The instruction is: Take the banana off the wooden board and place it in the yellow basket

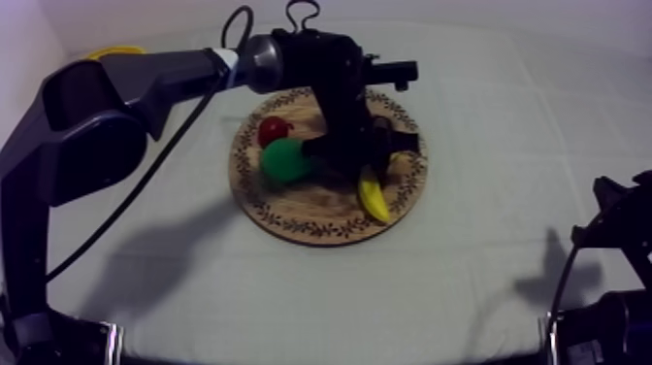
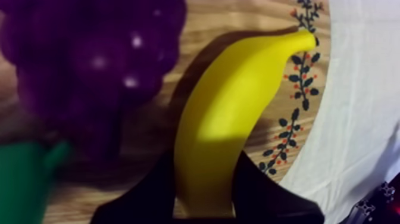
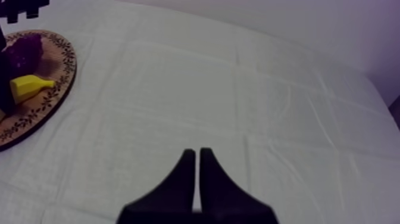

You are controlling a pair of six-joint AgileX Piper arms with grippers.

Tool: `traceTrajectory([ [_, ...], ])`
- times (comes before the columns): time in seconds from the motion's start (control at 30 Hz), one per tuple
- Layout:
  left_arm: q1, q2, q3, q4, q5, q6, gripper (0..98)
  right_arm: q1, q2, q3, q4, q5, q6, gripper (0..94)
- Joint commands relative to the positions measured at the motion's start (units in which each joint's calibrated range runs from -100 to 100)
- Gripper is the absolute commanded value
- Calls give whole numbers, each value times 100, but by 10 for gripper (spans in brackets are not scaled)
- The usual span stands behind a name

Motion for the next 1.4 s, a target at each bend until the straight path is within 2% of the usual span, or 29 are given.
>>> traceTrajectory([
  [0.0,46,-42,-93,-89,41,67,284,1,-4,-3,1,2,1,6],
  [0.13,134,-222,-261,-327,159,200,279,1,-4,-3,1,2,1,6],
  [0.4,198,-1312,60,-662,228,296,279,1,-4,-3,1,2,1,6],
  [0.7,-113,-3078,1152,-958,305,512,286,1,-4,-3,1,2,1,6],
  [0.97,-963,-4470,2559,-1148,210,482,295,1,-4,-3,1,2,1,6],
  [1.37,-2882,-5564,3850,-1320,100,-78,300,1,-4,-3,1,2,1,6],
])
